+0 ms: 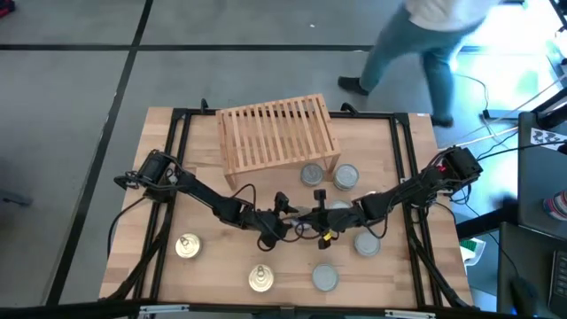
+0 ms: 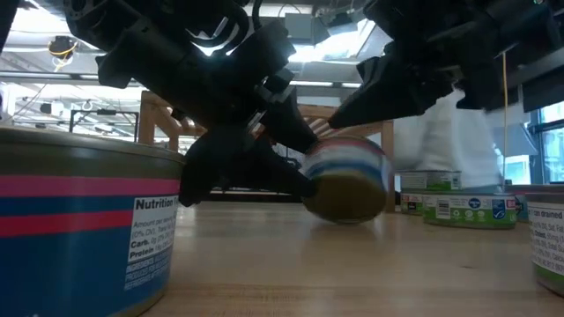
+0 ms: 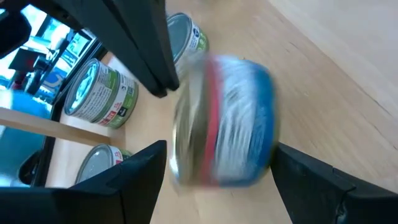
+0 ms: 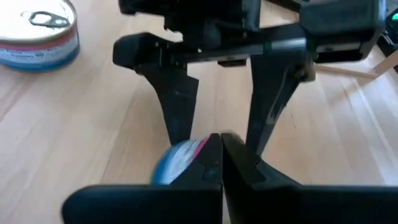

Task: Stack canned seafood by type on shelf
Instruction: Put the blue tuna can on the shelf

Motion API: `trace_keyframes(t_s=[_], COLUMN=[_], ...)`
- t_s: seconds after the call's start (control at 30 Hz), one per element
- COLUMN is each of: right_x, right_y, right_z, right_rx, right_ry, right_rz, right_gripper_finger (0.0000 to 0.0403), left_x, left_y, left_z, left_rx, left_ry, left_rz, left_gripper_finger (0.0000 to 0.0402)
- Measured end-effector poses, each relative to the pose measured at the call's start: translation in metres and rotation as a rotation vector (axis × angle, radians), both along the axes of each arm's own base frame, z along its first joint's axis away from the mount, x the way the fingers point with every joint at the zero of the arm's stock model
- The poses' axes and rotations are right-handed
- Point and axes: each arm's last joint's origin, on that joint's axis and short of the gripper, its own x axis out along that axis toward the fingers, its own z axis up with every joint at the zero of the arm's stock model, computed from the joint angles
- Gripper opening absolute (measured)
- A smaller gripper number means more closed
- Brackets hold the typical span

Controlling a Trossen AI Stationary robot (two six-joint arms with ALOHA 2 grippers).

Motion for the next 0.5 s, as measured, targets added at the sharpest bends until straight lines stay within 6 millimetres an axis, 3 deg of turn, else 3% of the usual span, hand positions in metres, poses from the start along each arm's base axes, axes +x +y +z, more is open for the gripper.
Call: trace_keyframes(t_s=[0.5], right_x=[-0.0014], right_y=[0.0002], right_z=[0.0025], right_rx=[-0.013], right_ry=[-0.002], right_rz=[0.007], right_gripper_finger=[0.0002], left_x=[0.0014], left_y=[0.0048], left_z=[0.0001], left_rx=[-0.013], left_ry=[-0.005], left_rz=[0.021], left_gripper_finger=[0.0280])
